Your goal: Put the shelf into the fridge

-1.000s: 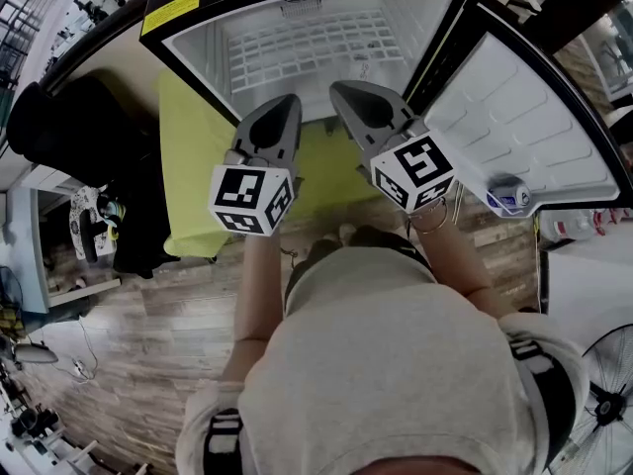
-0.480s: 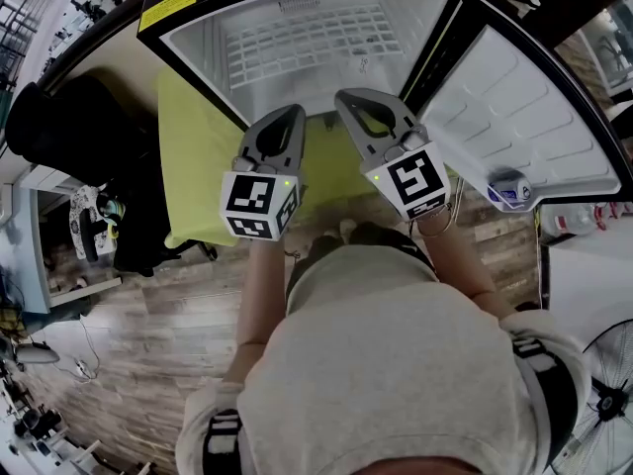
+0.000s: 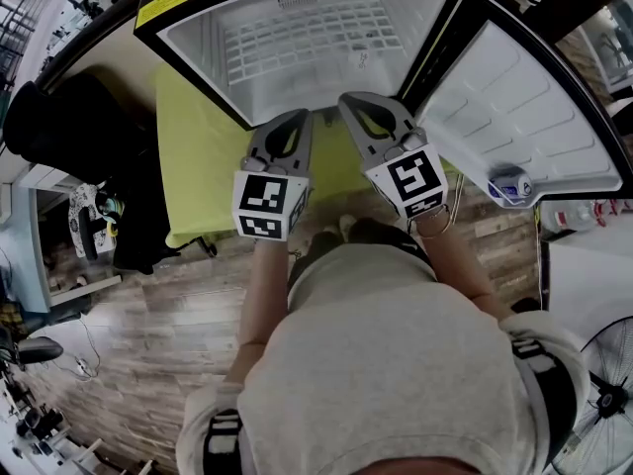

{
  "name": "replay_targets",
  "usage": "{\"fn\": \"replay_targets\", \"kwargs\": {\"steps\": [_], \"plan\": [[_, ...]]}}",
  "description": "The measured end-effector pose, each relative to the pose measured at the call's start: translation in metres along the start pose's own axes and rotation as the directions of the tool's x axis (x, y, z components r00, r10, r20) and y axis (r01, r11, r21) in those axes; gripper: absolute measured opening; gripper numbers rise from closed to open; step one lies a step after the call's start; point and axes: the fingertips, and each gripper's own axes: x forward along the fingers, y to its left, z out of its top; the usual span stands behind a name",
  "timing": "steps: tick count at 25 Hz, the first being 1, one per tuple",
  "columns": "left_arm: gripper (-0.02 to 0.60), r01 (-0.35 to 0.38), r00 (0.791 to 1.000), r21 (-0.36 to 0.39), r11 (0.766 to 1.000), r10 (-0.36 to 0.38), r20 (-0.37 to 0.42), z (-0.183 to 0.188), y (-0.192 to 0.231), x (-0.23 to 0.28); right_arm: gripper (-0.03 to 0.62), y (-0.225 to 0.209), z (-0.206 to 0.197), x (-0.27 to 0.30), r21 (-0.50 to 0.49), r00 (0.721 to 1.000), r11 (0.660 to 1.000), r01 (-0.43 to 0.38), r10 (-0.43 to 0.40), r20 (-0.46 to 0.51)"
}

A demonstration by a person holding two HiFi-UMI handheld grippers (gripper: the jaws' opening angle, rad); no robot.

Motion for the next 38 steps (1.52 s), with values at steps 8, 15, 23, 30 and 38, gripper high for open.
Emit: {"fn": "replay_targets", "kwargs": {"steps": [8, 15, 23, 30, 38], "plan": [[0.008, 0.031, 0.999, -0.020, 0.999, -0.032, -0.036, -0.009, -0.006, 0.004, 0.009, 0.014, -0.014, 0.004, 0.033, 0.997, 0.998, -0.052, 0.053, -0.047], [0.009, 0.066, 0.995, -0.053, 0.996, -0.070, -0.067, -0.020, -0.017, 0.005, 0.009, 0.031, -0.035, 0.009, 0.065, 0.981, 0.987, -0.148, 0.155, -0.121], [0.010, 0.053, 0.994, -0.097, 0.994, -0.062, -0.087, -0.027, -0.013, 0.008, 0.009, 0.032, -0.040, 0.010, 0.094, 0.973, 0.979, -0.181, 0.192, -0.128], [0.009, 0.046, 0.992, -0.124, 0.991, -0.059, -0.107, -0.030, -0.013, 0.012, 0.009, 0.029, -0.041, 0.009, 0.114, 0.973, 0.977, -0.181, 0.195, -0.127], [0.009, 0.038, 0.991, -0.132, 0.991, -0.054, -0.120, -0.033, -0.013, 0.013, 0.009, 0.024, -0.039, 0.009, 0.120, 0.972, 0.976, -0.184, 0.198, -0.122]]}}
